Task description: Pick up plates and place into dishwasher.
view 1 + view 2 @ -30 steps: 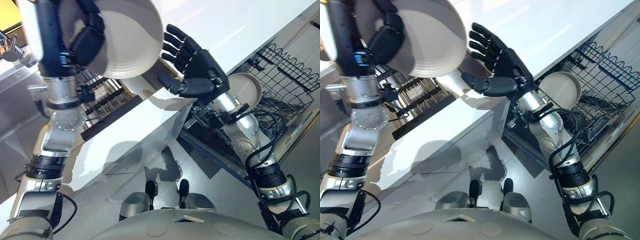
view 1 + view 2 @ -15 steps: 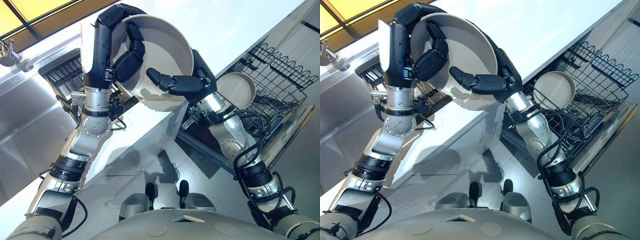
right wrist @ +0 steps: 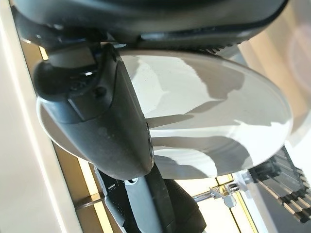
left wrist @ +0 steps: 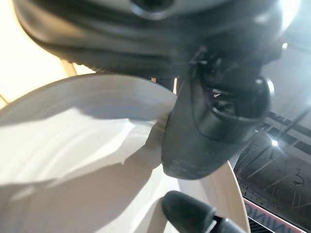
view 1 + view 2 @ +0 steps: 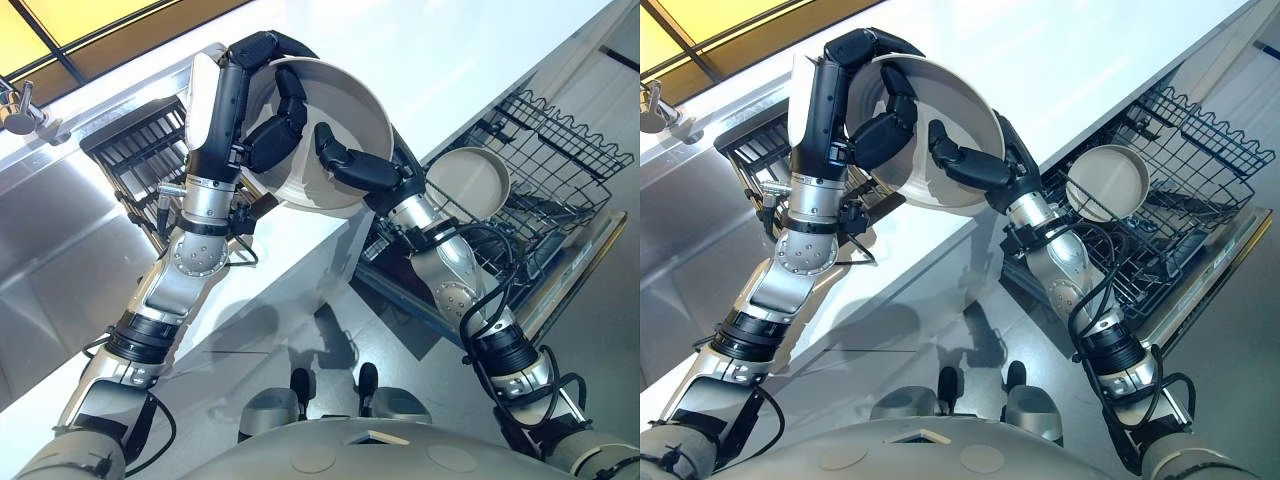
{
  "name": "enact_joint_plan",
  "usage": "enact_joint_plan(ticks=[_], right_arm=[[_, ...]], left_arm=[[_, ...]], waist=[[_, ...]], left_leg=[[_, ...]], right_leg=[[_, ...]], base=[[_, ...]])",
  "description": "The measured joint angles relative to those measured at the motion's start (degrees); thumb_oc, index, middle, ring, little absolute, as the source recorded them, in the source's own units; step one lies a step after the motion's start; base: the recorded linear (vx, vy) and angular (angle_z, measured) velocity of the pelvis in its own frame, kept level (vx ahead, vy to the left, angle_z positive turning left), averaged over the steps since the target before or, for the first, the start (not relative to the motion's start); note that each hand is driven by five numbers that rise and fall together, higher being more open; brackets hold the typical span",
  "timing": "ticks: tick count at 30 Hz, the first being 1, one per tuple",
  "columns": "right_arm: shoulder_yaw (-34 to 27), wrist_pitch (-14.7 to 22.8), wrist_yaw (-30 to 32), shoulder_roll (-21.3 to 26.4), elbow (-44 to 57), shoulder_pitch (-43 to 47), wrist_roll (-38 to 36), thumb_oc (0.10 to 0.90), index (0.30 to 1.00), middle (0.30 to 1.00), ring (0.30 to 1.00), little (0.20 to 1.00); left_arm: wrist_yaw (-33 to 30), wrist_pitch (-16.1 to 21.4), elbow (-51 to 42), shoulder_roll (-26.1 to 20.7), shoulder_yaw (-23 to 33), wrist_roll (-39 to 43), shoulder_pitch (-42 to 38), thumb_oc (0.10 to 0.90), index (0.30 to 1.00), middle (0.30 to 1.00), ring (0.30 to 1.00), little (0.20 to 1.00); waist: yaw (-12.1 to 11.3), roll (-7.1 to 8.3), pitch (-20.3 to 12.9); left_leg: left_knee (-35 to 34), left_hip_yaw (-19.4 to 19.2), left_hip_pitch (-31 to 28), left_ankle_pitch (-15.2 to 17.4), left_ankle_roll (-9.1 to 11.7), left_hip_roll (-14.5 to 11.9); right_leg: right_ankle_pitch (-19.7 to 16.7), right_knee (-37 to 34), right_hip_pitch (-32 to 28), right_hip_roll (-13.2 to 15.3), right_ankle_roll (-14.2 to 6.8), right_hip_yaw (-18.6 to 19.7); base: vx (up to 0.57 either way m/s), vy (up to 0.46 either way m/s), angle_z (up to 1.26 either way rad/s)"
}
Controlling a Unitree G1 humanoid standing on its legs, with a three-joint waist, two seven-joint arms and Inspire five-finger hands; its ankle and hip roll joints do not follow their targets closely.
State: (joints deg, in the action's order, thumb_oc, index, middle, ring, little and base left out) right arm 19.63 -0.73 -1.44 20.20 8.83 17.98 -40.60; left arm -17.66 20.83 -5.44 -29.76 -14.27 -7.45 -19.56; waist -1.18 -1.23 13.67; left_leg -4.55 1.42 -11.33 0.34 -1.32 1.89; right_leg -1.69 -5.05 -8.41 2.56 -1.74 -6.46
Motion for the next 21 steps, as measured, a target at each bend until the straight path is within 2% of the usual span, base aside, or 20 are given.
enact_joint_plan(ticks=[4,7,10,12,16,21], right_arm=[[0.03,1.45,2.03,1.67,-1.23,-0.06,2.51,0.1,0.3,0.3,0.3,0.2],[-2.65,3.78,5.25,1.4,-1.83,-0.04,2.44,0.1,0.3,0.3,0.3,0.2],[-7.23,6.01,8.39,0.87,-1.92,0.08,2.47,0.1,0.3,0.3,0.3,0.2],[-12.04,7.61,10.86,1.17,-2.84,0.41,2.54,0.1,0.3,0.3,0.3,0.2],[-22.62,11.08,17.18,3.57,-8.24,0.99,3.43,0.1,0.3,0.3,0.3,0.2],[-28.32,12.9,22.35,7.45,-15.85,0.67,7.53,0.1,0.3,0.3,0.3,0.2]], left_arm=[[7.59,-2.42,0.09,0.78,-0.02,13.18,0.71,0.8,0.9,0.9,0.9,0.9],[10.02,-4.6,0.12,2.6,0.22,21.74,2.11,0.8,0.9,0.9,0.9,0.9],[10.31,-6.69,0.62,2.53,1.69,24.07,2.83,0.8,0.9,0.9,0.9,0.9],[10.35,-8.05,2.49,1.95,4.54,25.83,3.26,0.8,0.9,0.9,0.9,0.9],[8.82,-11.91,8.85,0.38,13.85,29.24,4.08,0.8,0.9,0.9,0.9,0.9],[6.82,-13.2,15.15,-1.15,20.41,31.3,6.18,0.8,0.9,0.9,0.9,0.9]], waist=[[-0.14,0.01,-0.01],[-0.18,0.0,-0.01],[-0.22,0.0,-0.01],[-0.17,-0.01,-0.01],[-0.15,-0.07,-0.05],[0.07,-0.09,-0.06]], left_leg=[[0.0,0.0,-0.04,0.0,0.0,-0.01],[-0.02,-0.01,-0.05,0.0,0.0,-0.04],[-0.02,-0.05,-0.04,0.0,0.0,-0.11],[-0.04,-0.08,-0.06,0.0,0.0,-0.22],[-0.16,-0.14,-0.06,0.0,0.0,-0.38],[-0.45,-0.42,-0.2,0.0,0.02,-0.53]], right_leg=[[0.0,0.01,-0.04,0.03,0.0,0.0],[0.0,0.0,-0.03,0.01,0.0,0.0],[-0.01,-0.02,0.01,0.02,0.01,0.03],[-0.01,-0.04,-0.01,0.03,0.01,0.04],[-0.01,-0.09,0.06,-0.08,0.02,0.04],[-0.02,-0.12,0.17,-0.22,0.02,0.02]], base=[[0.03,-0.017,0.0],[0.03,-0.011,0.0],[0.01,-0.005,0.0],[0.04,-0.007,-0.01],[0.03,-0.011,-0.01],[0.01,-0.006,-0.01]])
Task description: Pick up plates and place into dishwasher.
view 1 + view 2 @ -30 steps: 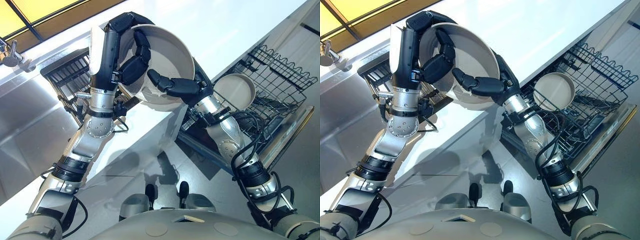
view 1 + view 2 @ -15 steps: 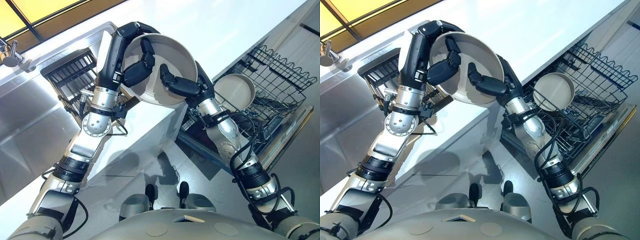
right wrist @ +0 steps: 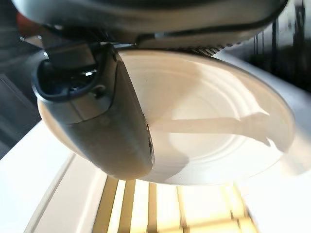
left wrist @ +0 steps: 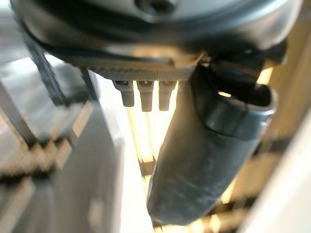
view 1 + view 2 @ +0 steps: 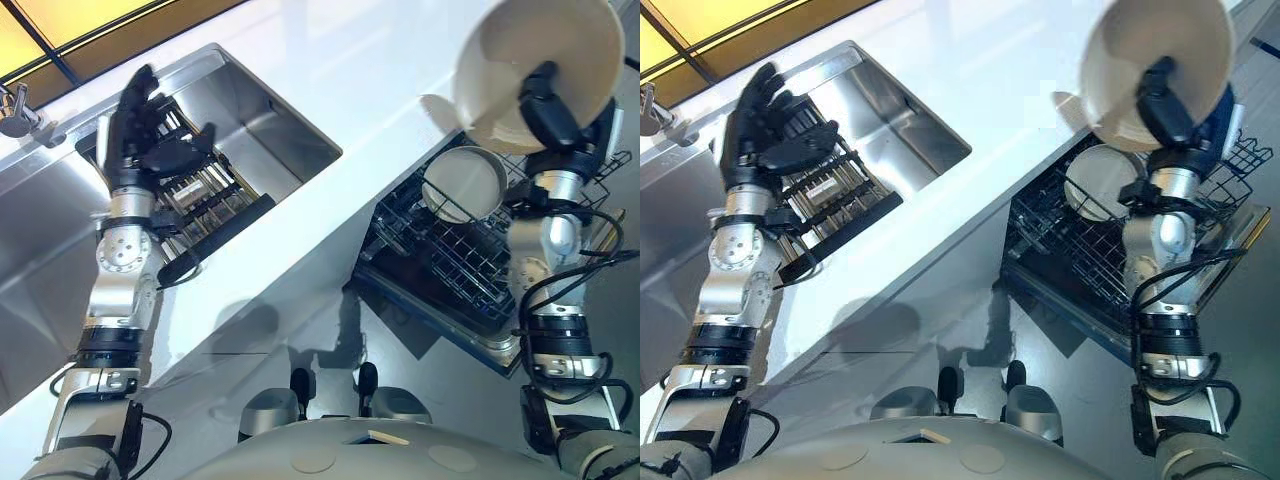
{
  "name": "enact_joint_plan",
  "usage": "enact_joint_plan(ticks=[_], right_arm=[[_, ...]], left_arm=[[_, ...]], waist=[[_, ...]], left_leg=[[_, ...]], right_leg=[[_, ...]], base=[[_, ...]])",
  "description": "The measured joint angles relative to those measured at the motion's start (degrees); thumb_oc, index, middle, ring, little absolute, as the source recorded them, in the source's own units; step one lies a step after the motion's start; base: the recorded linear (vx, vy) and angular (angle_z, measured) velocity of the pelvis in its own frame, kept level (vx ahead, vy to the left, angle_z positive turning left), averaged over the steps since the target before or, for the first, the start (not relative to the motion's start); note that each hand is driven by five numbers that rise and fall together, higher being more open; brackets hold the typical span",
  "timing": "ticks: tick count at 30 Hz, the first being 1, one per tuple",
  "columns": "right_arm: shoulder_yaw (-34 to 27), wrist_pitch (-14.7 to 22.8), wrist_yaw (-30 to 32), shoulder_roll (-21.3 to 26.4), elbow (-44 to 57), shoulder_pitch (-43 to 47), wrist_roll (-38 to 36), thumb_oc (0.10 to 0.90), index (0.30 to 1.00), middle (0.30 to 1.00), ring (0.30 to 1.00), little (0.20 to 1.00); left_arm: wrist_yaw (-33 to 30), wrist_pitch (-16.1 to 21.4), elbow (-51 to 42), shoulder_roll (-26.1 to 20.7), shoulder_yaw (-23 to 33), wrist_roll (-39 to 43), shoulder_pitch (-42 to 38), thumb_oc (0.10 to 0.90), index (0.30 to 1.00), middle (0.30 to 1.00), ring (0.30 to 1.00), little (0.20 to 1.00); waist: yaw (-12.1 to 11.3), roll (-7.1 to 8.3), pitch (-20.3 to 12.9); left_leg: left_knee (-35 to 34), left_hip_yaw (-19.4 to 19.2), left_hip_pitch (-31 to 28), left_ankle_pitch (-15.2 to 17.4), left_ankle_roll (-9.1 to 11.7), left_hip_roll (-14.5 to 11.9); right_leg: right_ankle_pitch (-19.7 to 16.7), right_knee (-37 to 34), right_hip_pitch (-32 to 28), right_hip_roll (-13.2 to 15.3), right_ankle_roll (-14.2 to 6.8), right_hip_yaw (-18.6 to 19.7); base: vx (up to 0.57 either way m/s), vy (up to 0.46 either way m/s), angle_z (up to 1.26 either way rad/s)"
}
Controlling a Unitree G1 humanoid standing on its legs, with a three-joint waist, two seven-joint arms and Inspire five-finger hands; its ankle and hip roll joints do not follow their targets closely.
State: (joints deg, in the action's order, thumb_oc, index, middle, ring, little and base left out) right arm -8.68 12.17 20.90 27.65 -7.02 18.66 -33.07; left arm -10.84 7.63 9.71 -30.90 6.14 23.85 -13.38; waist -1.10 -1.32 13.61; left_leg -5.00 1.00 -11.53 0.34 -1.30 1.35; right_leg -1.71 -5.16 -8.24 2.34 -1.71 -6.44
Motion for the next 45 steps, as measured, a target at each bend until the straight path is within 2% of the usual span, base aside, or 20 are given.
enact_joint_plan(ticks=[4,8,13,17,25,36,41,45], right_arm=[[-2.95,1.71,1.95,0.63,-3.99,-1.71,4.96,0.1,0.3,0.3,0.3,0.2],[-4.52,1.82,1.85,0.63,-4.79,-6.38,8.26,0.1,0.3,0.3,0.3,0.2],[-4.52,1.82,-0.67,0.61,-4.94,-13.25,15.5,0.1,0.3,0.3,0.3,0.2],[-4.52,1.81,-3.4,0.61,-4.96,-16.69,20.65,0.1,0.3,0.3,0.3,0.2],[-3.55,1.72,-10.32,0.5,-4.96,-22.63,28.21,0.1,0.3,0.3,0.3,0.2],[3.02,1.74,-12.77,0.53,-5.11,-22.9,34.77,0.1,0.3,0.3,0.3,0.2],[5.46,1.67,-12.17,0.68,-7.21,-20.81,38.12,0.1,0.3,0.3,0.3,0.2],[7.52,-0.7,-9.91,1.51,-10.44,-18.33,38.77,0.1,0.3,0.3,0.3,0.2]], left_arm=[[0.08,-0.09,2.31,-0.11,1.34,0.88,2.47,0.8,0.9,0.9,0.9,0.9],[-0.05,-0.08,2.49,0.09,1.77,0.88,6.67,0.8,0.9,0.9,0.9,0.9],[-0.47,0.17,2.91,1.35,5.38,0.85,9.76,0.8,0.9,0.9,0.9,0.9],[-1.13,0.48,4.66,2.49,7.76,0.86,11.13,0.8,0.9,0.9,0.9,0.9],[-1.14,2.36,5.75,4.01,9.47,0.87,12.99,0.8,0.9,0.9,0.9,0.9],[-1.12,5.02,7.61,5.31,9.43,0.91,12.96,0.8,0.9,0.9,0.9,0.9],[-1.03,5.37,8.12,5.48,8.97,0.98,12.4,0.8,0.9,0.9,0.9,0.9],[-0.32,5.53,9.24,5.55,6.7,1.01,10.89,0.8,0.9,0.9,0.9,0.9]], waist=[[0.11,-0.01,0.0],[0.46,-0.02,0.01],[1.65,-0.39,-0.08],[3.02,-1.49,-0.52],[4.23,-2.95,-0.5],[4.27,-4.13,-0.52],[4.02,-4.62,-0.39],[3.16,-5.52,-0.04]], left_leg=[[-0.01,-0.03,-0.01,0.0,0.0,0.0],[-0.01,-0.14,-0.03,0.0,0.01,0.01],[-0.01,-0.73,-0.08,0.01,0.01,-0.07],[-0.02,-1.04,-0.03,0.04,0.06,-0.12],[-0.01,-2.14,0.16,0.15,0.23,-0.34],[0.12,-1.98,0.79,0.15,0.23,-0.31],[0.64,-0.72,1.63,0.15,0.25,-0.24],[1.43,0.4,2.06,0.17,0.28,-0.01]], right_leg=[[0.0,-0.01,-0.01,0.02,0.0,-0.03],[0.0,-0.01,0.0,0.03,0.0,0.0],[-0.04,-0.01,0.1,-0.03,0.06,0.3],[-0.1,-0.01,0.41,-0.12,0.13,0.9],[-0.2,-0.01,1.0,-0.28,0.28,1.31],[-0.19,-0.01,1.55,-0.13,0.28,1.11],[-0.2,-0.01,1.74,0.08,0.29,0.4],[-0.2,-0.02,1.34,0.38,0.28,-0.68]], base=[[0.0,0.0,0.0],[0.0,0.0,0.0],[-0.02,-0.002,-0.03],[-0.03,0.002,-0.08],[-0.02,0.003,-0.05],[0.0,0.003,0.0],[0.02,0.027,0.07],[0.03,0.049,0.13]])
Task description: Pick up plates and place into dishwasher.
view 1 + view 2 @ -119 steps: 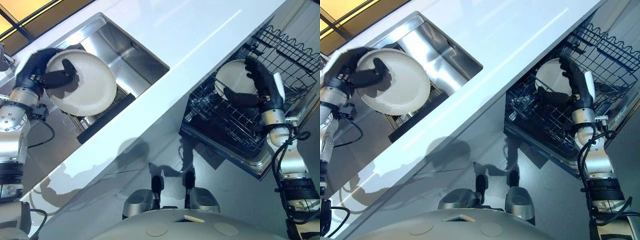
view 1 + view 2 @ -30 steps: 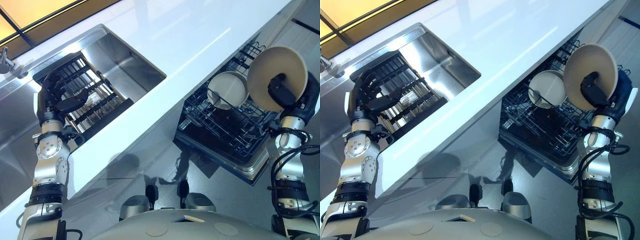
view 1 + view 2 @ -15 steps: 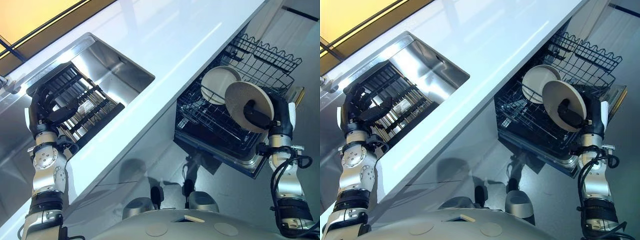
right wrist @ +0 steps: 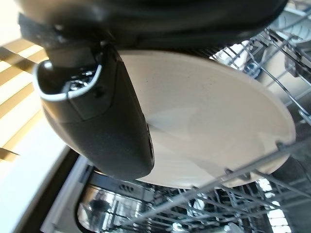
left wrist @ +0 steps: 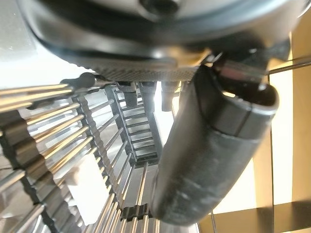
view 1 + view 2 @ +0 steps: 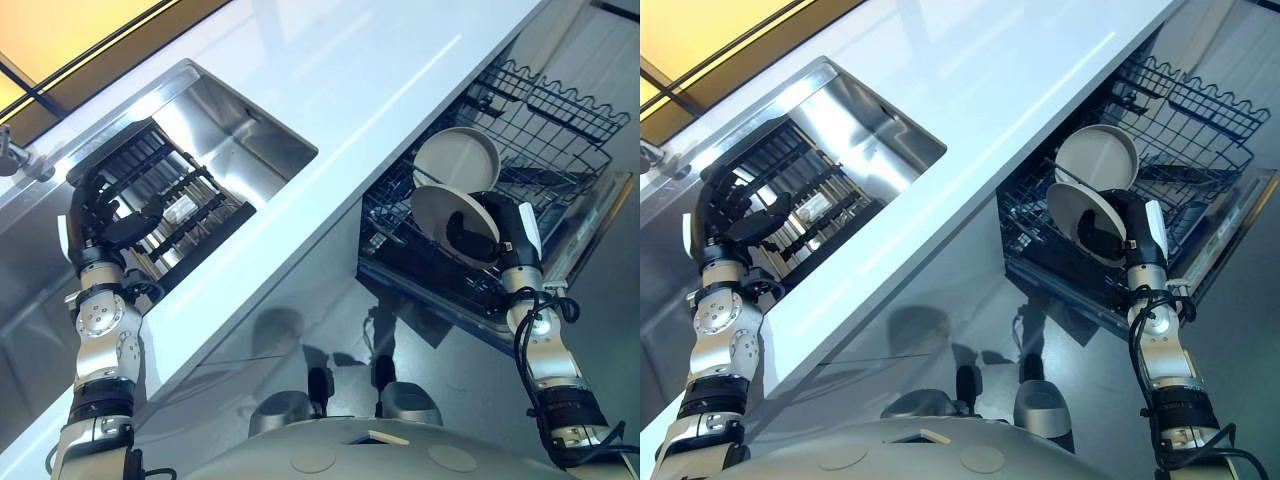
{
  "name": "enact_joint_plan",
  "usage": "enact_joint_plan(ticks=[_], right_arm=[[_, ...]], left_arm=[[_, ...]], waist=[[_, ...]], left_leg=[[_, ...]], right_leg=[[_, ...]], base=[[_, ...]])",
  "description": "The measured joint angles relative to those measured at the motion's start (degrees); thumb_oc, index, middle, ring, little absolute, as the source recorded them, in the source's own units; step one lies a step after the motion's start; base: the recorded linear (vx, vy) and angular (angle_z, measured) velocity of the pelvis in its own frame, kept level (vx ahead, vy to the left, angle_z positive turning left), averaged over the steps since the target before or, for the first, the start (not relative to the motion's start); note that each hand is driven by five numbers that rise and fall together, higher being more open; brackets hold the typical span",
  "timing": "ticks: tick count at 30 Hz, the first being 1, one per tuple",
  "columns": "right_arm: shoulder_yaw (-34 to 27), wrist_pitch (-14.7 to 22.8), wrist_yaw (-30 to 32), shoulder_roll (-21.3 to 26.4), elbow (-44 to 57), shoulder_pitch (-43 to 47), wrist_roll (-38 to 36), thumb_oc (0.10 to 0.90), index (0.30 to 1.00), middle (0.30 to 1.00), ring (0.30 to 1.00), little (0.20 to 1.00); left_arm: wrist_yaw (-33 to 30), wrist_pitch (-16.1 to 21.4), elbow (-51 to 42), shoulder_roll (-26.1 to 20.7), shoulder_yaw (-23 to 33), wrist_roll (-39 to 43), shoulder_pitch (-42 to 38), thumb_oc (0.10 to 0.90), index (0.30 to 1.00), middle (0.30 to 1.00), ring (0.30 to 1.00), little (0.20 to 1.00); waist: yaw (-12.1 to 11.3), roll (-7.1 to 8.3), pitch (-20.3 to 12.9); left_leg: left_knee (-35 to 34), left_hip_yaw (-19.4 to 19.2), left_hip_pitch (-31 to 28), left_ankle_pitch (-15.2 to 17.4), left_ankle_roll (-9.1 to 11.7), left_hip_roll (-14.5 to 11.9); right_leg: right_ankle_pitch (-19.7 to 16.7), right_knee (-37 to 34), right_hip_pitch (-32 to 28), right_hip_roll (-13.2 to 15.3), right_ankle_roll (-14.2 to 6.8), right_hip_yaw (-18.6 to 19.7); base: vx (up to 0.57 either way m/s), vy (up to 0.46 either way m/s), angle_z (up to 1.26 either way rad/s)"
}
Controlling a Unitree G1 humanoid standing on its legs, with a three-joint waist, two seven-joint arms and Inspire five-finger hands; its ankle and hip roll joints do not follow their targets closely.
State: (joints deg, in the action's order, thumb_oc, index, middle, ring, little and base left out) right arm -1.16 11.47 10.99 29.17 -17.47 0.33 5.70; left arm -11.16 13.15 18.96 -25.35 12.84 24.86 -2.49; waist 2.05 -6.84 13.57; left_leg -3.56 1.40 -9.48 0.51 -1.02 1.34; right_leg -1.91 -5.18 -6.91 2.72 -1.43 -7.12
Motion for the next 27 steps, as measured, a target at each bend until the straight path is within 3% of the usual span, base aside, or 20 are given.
enact_joint_plan(ticks=[6,7,8,9,14,19,22,27], right_arm=[[4.05,-7.32,3.22,2.05,-7.83,7.48,-0.15,0.1,0.3,0.3,0.3,0.2],[4.27,-8.18,3.74,2.05,-8.93,9.28,-1.37,0.495,0.639,0.639,0.639,0.595],[4.37,-9.2,3.99,2.1,-9.76,10.87,-1.86,0.687,0.804,0.804,0.804,0.787],[4.74,-10.62,4.12,2.15,-11.13,12.34,-2.48,0.8,0.9,0.9,0.9,0.9],[6.69,-12.94,6.87,2.18,-13.72,17.12,-6.92,0.8,0.9,0.9,0.9,0.9],[6.24,-11.53,11.46,1.92,-13.04,17.55,-9.15,0.8,0.9,0.9,0.9,0.9],[5.67,-8.21,13.26,0.99,-8.63,16.97,-10.85,0.8,0.9,0.9,0.9,0.9],[0.45,1.85,12.84,-2.63,1.86,15.16,-20.48,0.8,0.9,0.9,0.9,0.9]], left_arm=[[1.78,0.9,0.08,0.42,-4.54,0.33,-1.39,0.8,0.9,0.9,0.9,0.9],[2.04,1.13,0.05,0.42,-4.64,0.47,-1.74,0.8,0.9,0.9,0.9,0.9],[2.1,1.17,0.06,0.42,-4.81,0.55,-2.23,0.8,0.9,0.9,0.9,0.9],[2.14,1.17,0.05,0.41,-5.36,0.94,-2.9,0.8,0.9,0.9,0.9,0.9],[2.71,1.1,-0.52,0.38,-6.46,1.3,-4.97,0.8,0.9,0.9,0.9,0.9],[2.89,1.01,-3.2,0.16,-6.3,2.5,-5.33,0.8,0.9,0.9,0.9,0.9],[3.37,1.06,-3.82,-0.57,-5.91,2.5,-5.35,0.8,0.9,0.9,0.9,0.9],[4.64,1.05,-4.89,-0.62,-5.43,2.72,-4.34,0.8,0.9,0.9,0.9,0.9]], waist=[[-2.01,-2.07,0.97],[-2.15,-2.26,1.05],[-2.35,-2.45,1.19],[-2.59,-2.45,1.19],[-4.0,-2.41,1.47],[-4.92,-2.25,3.27],[-4.85,-2.08,3.64],[-4.82,-1.4,4.09]], left_leg=[[1.59,1.69,1.71,-0.01,0.12,0.43],[1.76,2.03,2.36,-0.01,0.12,0.43],[2.02,2.24,2.92,-0.06,0.18,0.44],[2.45,2.66,3.55,-0.07,0.2,0.54],[3.01,3.57,5.19,-0.08,0.22,0.68],[3.02,3.57,5.5,-0.08,0.22,0.7],[3.02,3.42,6.18,-0.09,0.21,0.63],[2.62,2.71,5.62,-0.09,0.21,0.6]], right_leg=[[0.0,0.0,0.09,0.61,-0.01,-1.73],[-0.01,0.0,0.61,0.58,0.01,-2.0],[-0.09,0.01,0.81,0.59,0.09,-2.35],[-0.11,0.01,1.03,0.59,0.12,-2.9],[-0.11,0.02,1.8,0.5,0.13,-4.32],[-0.1,0.02,2.06,0.46,0.13,-4.41],[-0.2,0.02,2.84,0.37,0.23,-4.26],[-0.2,0.02,2.88,0.28,0.23,-3.0]], base=[[-0.02,0.052,0.17],[-0.04,0.007,0.18],[-0.06,0.0,0.18],[-0.06,-0.013,0.23],[-0.04,-0.023,0.13],[-0.01,-0.005,0.03],[0.0,0.0,-0.01],[0.03,0.012,-0.08]])
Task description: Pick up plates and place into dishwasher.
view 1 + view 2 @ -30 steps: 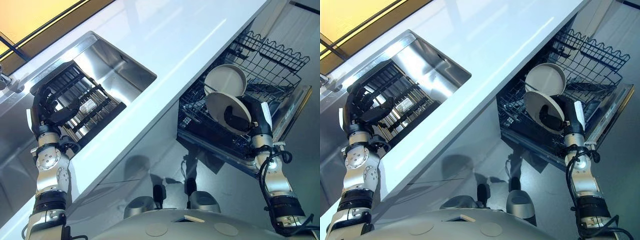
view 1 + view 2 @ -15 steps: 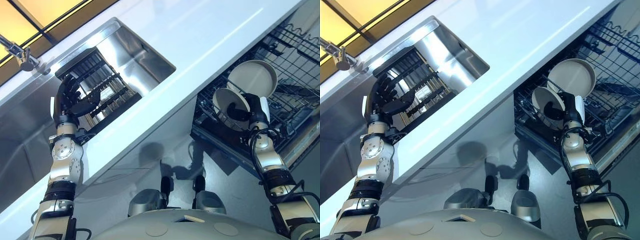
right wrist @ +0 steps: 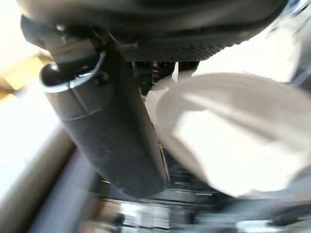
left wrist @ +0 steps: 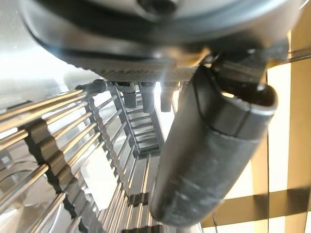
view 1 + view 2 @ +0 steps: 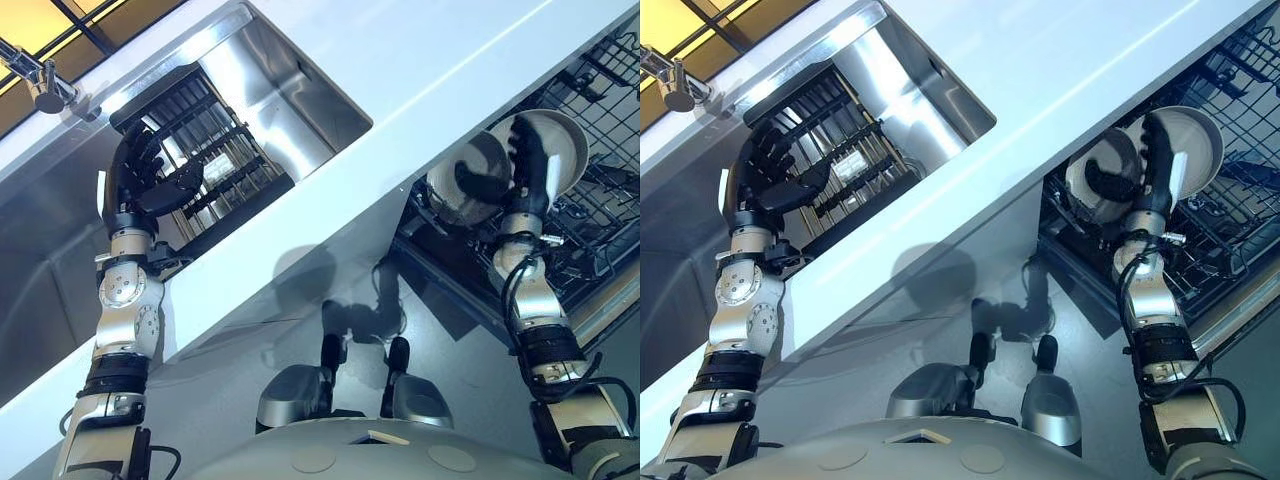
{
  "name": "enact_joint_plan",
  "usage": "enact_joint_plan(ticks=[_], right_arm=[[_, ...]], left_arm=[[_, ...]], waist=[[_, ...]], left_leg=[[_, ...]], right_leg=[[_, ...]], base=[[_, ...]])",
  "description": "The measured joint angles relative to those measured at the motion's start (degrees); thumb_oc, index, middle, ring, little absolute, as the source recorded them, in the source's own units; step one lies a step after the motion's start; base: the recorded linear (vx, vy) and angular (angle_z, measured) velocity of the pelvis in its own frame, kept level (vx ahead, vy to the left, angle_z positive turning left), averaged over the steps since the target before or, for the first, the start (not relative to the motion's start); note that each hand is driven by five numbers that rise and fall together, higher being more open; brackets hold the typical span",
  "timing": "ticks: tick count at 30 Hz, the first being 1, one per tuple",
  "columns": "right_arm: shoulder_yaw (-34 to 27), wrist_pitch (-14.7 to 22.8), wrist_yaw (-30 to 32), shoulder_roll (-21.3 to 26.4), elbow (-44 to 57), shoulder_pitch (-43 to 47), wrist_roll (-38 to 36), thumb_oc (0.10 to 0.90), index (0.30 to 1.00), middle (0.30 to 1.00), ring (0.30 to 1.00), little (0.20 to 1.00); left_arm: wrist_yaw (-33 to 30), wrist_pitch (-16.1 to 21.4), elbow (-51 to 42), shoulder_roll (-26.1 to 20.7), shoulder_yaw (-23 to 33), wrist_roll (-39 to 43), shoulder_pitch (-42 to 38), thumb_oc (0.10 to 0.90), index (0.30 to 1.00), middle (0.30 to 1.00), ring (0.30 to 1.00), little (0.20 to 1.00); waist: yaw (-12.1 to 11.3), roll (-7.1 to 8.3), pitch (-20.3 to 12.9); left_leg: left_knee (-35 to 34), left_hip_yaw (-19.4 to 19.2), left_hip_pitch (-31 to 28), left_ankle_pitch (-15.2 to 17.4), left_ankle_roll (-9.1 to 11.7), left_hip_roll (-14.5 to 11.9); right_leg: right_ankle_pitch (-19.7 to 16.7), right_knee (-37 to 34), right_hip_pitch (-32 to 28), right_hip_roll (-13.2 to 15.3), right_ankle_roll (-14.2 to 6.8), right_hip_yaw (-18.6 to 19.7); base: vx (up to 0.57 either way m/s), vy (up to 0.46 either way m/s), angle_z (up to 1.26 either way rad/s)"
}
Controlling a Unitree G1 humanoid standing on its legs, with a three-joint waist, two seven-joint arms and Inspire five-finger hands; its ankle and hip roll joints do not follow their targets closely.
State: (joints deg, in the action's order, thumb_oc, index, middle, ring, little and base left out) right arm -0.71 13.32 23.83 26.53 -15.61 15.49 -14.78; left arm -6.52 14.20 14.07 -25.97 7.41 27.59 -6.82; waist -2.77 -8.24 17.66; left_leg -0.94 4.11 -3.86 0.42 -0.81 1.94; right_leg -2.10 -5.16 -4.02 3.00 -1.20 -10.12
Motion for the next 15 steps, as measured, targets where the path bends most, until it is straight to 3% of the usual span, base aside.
enact_joint_plan(ticks=[4,7,12,15], right_arm=[[-4.96,5.51,-4.28,-3.34,3.83,-4.2,-10.41,0.8,0.9,0.9,0.9,0.9],[-9.77,5.97,-5.29,-5.84,4.07,-9.63,-15.42,0.8,0.9,0.9,0.9,0.9],[-14.17,6.07,-4.37,-6.07,1.17,-14.85,-15.83,0.8,0.9,0.9,0.9,0.9],[-16.32,6.49,-5.83,-6.01,-6.42,-15.55,-18.28,0.8,0.9,0.9,0.9,0.9]], left_arm=[[0.83,0.01,-1.54,0.17,1.76,0.01,2.32,0.8,0.9,0.9,0.9,0.9],[1.43,0.09,-2.72,0.53,4.15,0.01,4.46,0.8,0.9,0.9,0.9,0.9],[2.09,0.89,-2.0,0.73,7.03,0.01,7.61,0.8,0.9,0.9,0.9,0.9],[2.43,0.99,-0.78,0.71,7.89,0.05,7.96,0.8,0.9,0.9,0.9,0.9]], waist=[[0.08,0.61,0.35],[0.87,0.94,0.45],[3.0,1.04,0.42],[4.1,1.6,0.02]], left_leg=[[-1.4,-1.51,-1.77,-0.02,-0.03,-0.24],[-1.96,-2.57,-2.34,-0.01,-0.03,-0.59],[-2.78,-3.94,-3.67,-0.01,-0.03,-0.9],[-3.04,-4.16,-4.62,-0.01,-0.03,-0.94]], right_leg=[[0.01,0.05,-0.36,-0.33,-0.01,1.55],[0.0,0.1,-0.36,-0.56,-0.01,2.06],[-0.01,0.2,-0.7,-0.88,0.0,3.41],[0.01,0.19,-1.36,-0.9,-0.03,3.71]], base=[[0.03,0.006,-0.2],[0.02,-0.015,-0.18],[0.01,-0.031,-0.15],[-0.01,-0.057,-0.06]])
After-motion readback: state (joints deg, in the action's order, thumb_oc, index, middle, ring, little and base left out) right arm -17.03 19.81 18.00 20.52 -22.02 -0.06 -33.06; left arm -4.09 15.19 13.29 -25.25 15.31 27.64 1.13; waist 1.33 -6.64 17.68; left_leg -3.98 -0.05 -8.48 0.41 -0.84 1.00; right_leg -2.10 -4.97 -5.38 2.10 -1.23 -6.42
